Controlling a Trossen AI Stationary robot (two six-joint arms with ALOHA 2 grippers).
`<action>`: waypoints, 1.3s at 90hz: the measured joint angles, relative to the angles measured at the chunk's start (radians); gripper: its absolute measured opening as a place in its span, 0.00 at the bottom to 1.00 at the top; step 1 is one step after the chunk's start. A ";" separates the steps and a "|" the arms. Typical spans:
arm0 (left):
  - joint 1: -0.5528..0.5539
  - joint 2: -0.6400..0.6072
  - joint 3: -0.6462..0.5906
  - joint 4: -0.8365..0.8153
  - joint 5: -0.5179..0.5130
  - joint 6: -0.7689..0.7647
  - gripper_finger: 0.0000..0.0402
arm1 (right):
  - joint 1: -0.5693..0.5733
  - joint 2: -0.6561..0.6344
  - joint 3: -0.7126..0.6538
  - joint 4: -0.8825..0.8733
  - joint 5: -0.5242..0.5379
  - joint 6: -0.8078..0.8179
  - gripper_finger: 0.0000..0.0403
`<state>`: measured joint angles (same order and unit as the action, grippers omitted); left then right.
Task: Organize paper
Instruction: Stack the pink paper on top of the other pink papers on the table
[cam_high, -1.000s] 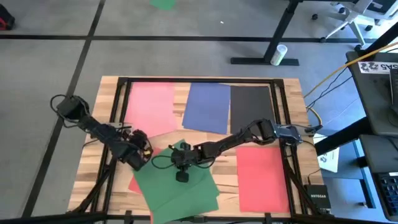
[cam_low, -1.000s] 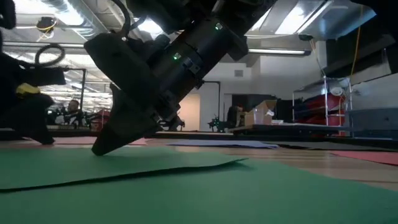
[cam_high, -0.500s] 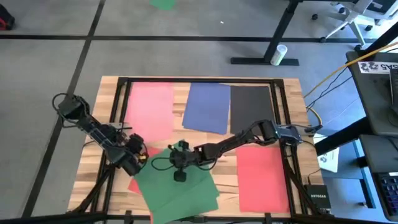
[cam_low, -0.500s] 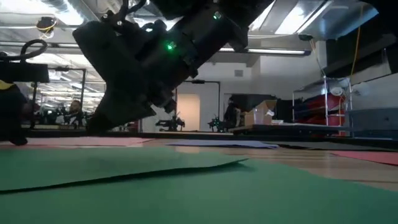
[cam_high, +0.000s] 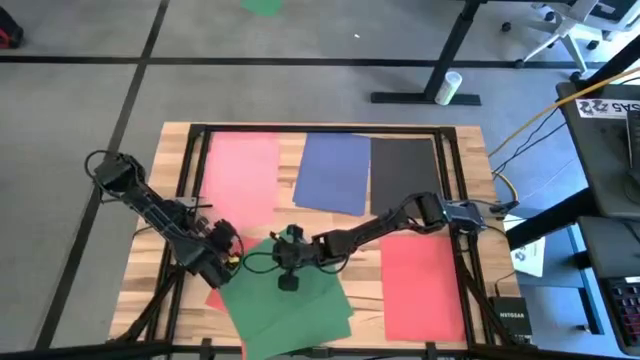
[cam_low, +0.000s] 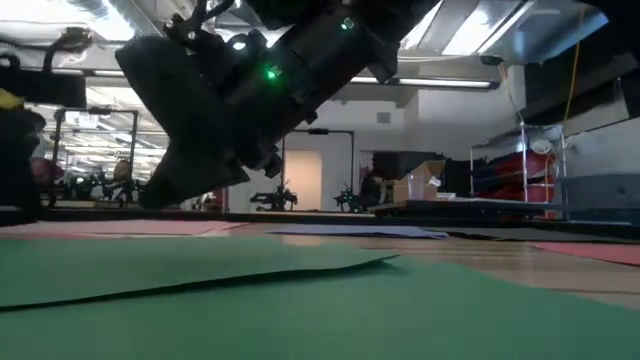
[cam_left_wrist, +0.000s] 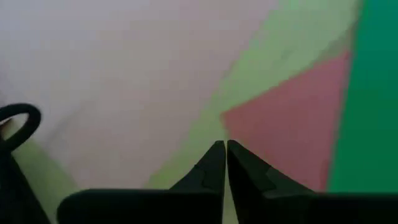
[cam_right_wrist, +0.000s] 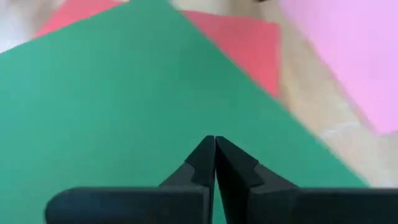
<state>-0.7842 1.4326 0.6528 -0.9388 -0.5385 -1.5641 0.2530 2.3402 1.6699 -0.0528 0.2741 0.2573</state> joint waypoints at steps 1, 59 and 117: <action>0.000 0.000 0.003 -0.001 0.000 0.002 0.00 | -0.002 0.000 0.000 0.000 0.011 0.000 0.00; -0.093 -0.003 -0.113 0.095 0.102 -0.178 0.00 | -0.186 0.041 -0.001 0.156 -0.036 0.004 0.00; -0.114 -0.005 -0.148 0.111 0.090 -0.237 0.00 | -0.195 0.106 0.003 0.143 -0.170 0.064 0.00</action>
<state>-0.8978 1.4277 0.5049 -0.8273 -0.4488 -1.8016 0.0578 2.4458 1.6730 0.0897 0.1043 0.3213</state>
